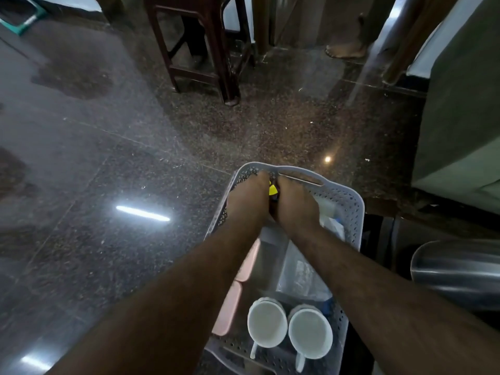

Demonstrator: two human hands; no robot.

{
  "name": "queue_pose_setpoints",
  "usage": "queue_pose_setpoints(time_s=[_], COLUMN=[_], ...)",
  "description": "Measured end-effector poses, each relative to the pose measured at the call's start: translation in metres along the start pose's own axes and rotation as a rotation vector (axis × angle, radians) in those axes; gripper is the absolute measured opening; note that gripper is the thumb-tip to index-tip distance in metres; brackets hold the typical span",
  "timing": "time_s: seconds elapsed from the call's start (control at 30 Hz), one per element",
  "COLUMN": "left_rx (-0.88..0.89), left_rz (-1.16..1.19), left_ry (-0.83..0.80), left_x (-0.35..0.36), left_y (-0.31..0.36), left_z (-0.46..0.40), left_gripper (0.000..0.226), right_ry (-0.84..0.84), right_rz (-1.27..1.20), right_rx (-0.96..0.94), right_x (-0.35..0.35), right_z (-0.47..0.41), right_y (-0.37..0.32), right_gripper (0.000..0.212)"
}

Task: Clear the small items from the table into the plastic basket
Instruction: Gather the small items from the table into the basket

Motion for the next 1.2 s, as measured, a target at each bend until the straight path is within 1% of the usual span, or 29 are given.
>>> queue_pose_setpoints(time_s=[0.07, 0.2, 0.27, 0.3, 0.37, 0.43, 0.53, 0.67, 0.8, 0.87, 0.97, 1.03, 1.2], left_rx=[-0.001, 0.056, 0.060, 0.038, -0.009, -0.012, -0.025, -0.090, -0.119, -0.129, -0.149, -0.144, -0.142], left_rz=[0.048, 0.332, 0.465, 0.494, 0.481, 0.430, 0.362, 0.292, 0.192, 0.135, 0.064, 0.042, 0.085], left_ry=[0.037, 0.122, 0.116, 0.084, -0.020, -0.068, -0.049, -0.031, -0.037, -0.048, -0.086, -0.104, -0.117], left_x=[-0.002, -0.010, -0.009, -0.007, 0.000, 0.004, 0.003, 0.004, 0.005, 0.005, 0.006, 0.006, 0.003], left_y=[-0.004, -0.013, -0.019, -0.022, -0.024, -0.020, -0.014, -0.014, -0.013, -0.013, -0.015, -0.016, -0.018], left_z=[0.004, 0.029, 0.040, 0.042, 0.041, 0.039, 0.039, 0.042, 0.039, 0.037, 0.032, 0.031, 0.042], left_gripper=[0.016, 0.032, 0.036, 0.033, 0.031, 0.034, 0.034, 0.038, 0.040, 0.033, 0.025, 0.026, 0.029], right_ry=[0.028, 0.094, 0.036, -0.010, -0.079, -0.097, -0.053, -0.009, 0.050, 0.081, 0.106, 0.098, 0.058], right_rz=[-0.073, -0.442, -0.537, -0.547, -0.528, -0.491, -0.426, -0.351, -0.463, -0.508, -0.481, -0.457, -0.395], right_rx=[0.004, 0.048, 0.096, 0.121, 0.137, 0.122, 0.100, 0.136, 0.210, 0.228, 0.226, 0.218, 0.182], right_x=[-0.001, 0.003, 0.013, 0.020, 0.028, 0.028, 0.021, 0.018, 0.017, 0.017, 0.018, 0.019, 0.021], right_z=[0.008, 0.031, 0.038, 0.040, 0.044, 0.049, 0.052, 0.050, 0.046, 0.044, 0.040, 0.038, 0.033], right_y=[0.002, 0.018, 0.027, 0.031, 0.035, 0.037, 0.037, 0.035, 0.039, 0.040, 0.036, 0.033, 0.022], right_gripper=[0.025, 0.039, 0.036, 0.034, 0.037, 0.043, 0.042, 0.036, 0.028, 0.025, 0.025, 0.026, 0.033])
Point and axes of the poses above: each hand's wrist, its own z-axis away from the middle knuckle, its own x-axis out of the palm, y = z × x, the point moved 9 cm from there along -z, towards the middle knuckle, and after that the axes turned 13 degrees about -y, right-handed, at the moved point
